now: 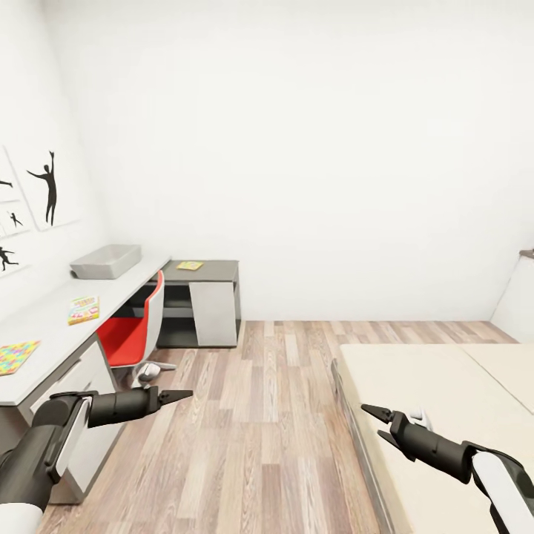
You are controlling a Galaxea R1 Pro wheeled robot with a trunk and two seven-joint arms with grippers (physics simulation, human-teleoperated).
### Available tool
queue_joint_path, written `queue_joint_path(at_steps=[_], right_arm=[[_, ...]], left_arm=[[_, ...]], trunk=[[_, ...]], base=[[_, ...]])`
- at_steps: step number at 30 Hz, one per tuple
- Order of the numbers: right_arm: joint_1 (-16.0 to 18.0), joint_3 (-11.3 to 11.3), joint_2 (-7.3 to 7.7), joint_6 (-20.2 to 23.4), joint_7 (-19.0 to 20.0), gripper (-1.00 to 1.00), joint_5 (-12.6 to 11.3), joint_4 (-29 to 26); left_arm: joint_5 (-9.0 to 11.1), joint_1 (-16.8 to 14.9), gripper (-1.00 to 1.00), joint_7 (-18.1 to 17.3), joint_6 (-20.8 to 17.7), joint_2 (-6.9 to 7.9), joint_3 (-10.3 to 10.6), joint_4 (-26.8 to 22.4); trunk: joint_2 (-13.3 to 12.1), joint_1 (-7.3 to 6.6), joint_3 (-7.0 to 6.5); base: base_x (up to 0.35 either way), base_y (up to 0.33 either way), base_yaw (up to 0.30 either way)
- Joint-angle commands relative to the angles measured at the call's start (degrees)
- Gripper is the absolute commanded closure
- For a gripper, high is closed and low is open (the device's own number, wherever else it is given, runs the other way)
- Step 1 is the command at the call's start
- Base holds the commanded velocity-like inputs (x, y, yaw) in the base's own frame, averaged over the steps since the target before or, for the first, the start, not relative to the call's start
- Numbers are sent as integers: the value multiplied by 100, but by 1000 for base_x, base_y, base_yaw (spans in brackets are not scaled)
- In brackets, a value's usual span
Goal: Put all the toys in the child's room - the three board games (two on the bed and one on the table), the two jigsaw puzzles on the table, and the tennis ball on the table - inside the toy box on the table in the child's room.
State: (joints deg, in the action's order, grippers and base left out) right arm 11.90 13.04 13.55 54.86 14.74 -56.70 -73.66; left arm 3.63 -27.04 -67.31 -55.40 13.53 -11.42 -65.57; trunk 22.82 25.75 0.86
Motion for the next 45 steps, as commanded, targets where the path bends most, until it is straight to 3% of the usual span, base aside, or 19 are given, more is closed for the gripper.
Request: queue_joint_path(at_steps=[1, 45], right_arm=[[5, 9, -1, 25, 55, -100, 54, 1], [5, 6, -10, 25, 55, -100, 54, 1]], left_arm=[[23, -3, -100, -2, -50, 1, -1, 0], [23, -3, -100, -26, -50, 9, -10, 0]], trunk=[[10, 3, 9], [10, 3, 7]], base=[[-1, 0, -32], [-31, 0, -2]])
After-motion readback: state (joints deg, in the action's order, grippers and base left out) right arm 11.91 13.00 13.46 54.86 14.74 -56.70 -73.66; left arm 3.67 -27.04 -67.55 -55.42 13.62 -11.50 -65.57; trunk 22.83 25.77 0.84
